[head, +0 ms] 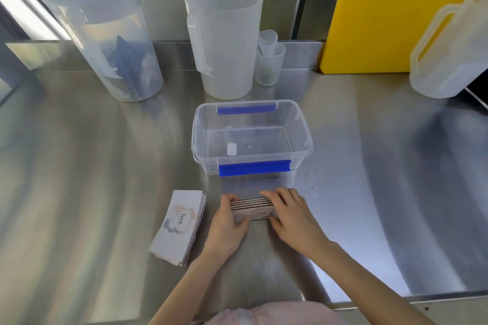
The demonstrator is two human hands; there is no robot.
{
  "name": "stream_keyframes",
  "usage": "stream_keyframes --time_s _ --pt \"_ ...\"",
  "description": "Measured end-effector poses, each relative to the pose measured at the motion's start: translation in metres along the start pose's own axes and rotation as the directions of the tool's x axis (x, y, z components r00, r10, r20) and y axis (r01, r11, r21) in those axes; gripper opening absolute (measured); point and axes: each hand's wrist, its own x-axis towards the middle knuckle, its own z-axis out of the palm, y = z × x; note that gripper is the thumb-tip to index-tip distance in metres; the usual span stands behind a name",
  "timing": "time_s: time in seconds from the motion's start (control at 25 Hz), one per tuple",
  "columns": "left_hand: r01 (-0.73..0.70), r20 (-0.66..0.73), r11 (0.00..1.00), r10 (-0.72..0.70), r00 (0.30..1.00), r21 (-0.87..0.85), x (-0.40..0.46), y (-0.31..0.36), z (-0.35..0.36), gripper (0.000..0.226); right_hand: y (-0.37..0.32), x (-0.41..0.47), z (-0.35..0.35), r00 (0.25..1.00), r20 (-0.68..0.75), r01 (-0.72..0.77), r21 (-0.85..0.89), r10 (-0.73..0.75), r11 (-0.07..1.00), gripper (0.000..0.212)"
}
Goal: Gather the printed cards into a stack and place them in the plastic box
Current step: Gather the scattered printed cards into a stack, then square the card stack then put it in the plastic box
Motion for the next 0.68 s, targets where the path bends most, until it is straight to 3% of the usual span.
stream_keyframes --time_s 0.12,0.28,0.4,0.56,0.68 --pt "-0.026 -0.018 1.0 0.026 1.0 -0.013 0.001 0.001 0.0 0.033 -0.003 0.001 -0.002 0.998 -0.054 -0.029 0.22 0.041 0.975 0.049" --pt "0.008 -0.017 1.0 -0.009 1.0 -0.03 0.005 -0.002 -0.005 0.034 -0.001 -0.001 -0.008 0.974 -0.044 -0.156 0.579 0.221 0.8 0.059" --pt "0.053 0.001 0.994 -0.053 0.999 -0.092 0.002 -0.001 -0.001 0.037 -0.006 -0.006 0.003 0.969 -0.06 -0.16 0.587 0.24 0.794 0.057" --pt "0.002 -0.012 0.995 -0.004 1.0 -0.1 0.005 -0.002 0.0 0.036 -0.009 -0.006 0.007 0.952 -0.173 -0.131 0.518 0.254 0.845 0.048" --pt "0.064 0.051 0.997 -0.063 0.997 -0.029 0.011 -0.01 0.001 0.033 -0.006 -0.008 0.009 0.961 -0.106 -0.178 0.475 0.257 0.862 0.044"
